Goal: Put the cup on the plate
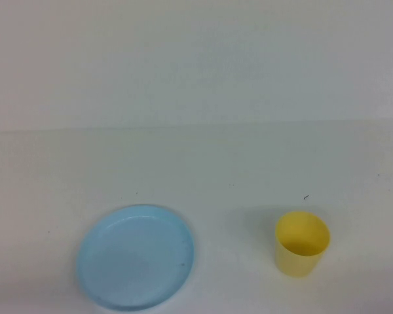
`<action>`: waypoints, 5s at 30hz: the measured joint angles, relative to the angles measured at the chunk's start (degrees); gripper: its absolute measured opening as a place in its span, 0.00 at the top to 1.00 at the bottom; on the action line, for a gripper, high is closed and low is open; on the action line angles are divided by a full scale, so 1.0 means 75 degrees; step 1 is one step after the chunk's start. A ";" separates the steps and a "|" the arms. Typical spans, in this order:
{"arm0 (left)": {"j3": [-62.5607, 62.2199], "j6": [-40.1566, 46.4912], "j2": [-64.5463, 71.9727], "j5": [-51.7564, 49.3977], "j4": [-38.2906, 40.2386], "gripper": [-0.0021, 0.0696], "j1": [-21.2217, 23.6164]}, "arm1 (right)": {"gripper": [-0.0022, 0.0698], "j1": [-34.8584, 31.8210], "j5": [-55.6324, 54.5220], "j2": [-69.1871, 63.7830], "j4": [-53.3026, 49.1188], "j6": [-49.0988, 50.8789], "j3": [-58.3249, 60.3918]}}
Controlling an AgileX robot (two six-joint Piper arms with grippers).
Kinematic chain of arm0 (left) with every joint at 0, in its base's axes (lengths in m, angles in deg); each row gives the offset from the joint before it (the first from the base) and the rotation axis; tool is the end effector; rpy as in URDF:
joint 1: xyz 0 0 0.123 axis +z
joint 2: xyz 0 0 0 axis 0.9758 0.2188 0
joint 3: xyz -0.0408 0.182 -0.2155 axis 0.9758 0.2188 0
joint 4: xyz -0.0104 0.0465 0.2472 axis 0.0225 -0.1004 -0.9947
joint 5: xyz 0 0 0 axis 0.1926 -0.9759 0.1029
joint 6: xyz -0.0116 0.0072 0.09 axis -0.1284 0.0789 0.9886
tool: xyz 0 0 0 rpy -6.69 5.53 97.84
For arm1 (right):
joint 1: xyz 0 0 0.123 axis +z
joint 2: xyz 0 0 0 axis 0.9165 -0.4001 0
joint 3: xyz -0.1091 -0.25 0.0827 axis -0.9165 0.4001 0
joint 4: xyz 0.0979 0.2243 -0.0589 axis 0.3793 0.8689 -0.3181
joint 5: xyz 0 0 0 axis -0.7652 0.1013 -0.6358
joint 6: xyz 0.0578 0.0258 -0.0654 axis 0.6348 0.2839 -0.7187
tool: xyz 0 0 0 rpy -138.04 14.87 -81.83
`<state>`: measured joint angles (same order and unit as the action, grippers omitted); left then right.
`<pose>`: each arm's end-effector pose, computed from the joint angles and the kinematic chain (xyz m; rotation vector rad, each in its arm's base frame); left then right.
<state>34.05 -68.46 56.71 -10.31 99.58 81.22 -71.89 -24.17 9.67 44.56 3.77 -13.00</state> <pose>0.0563 0.0026 0.2067 0.0559 1.5521 0.1420 0.0531 -0.0038 0.1736 0.1399 1.8441 -0.0063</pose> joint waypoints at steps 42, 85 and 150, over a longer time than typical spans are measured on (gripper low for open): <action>-0.2187 -0.3049 0.0260 -0.0656 -0.1114 0.97 -0.0014 | 0.97 0.0018 -0.2680 -0.0471 -0.1992 -0.0044 -0.1968; -0.7011 -0.0907 1.1544 -0.3515 0.0206 0.46 -0.2061 | 0.64 0.0545 0.2590 -0.5857 0.5292 -0.6034 -0.4373; -0.8775 0.1051 1.4211 -0.3930 0.2723 0.96 -0.3031 | 0.45 0.0545 0.3351 -0.5857 0.5766 -0.6118 -0.4373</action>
<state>-31.76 -60.58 163.29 -39.79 119.99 58.49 -67.80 0.97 -34.26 87.81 -42.12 -45.79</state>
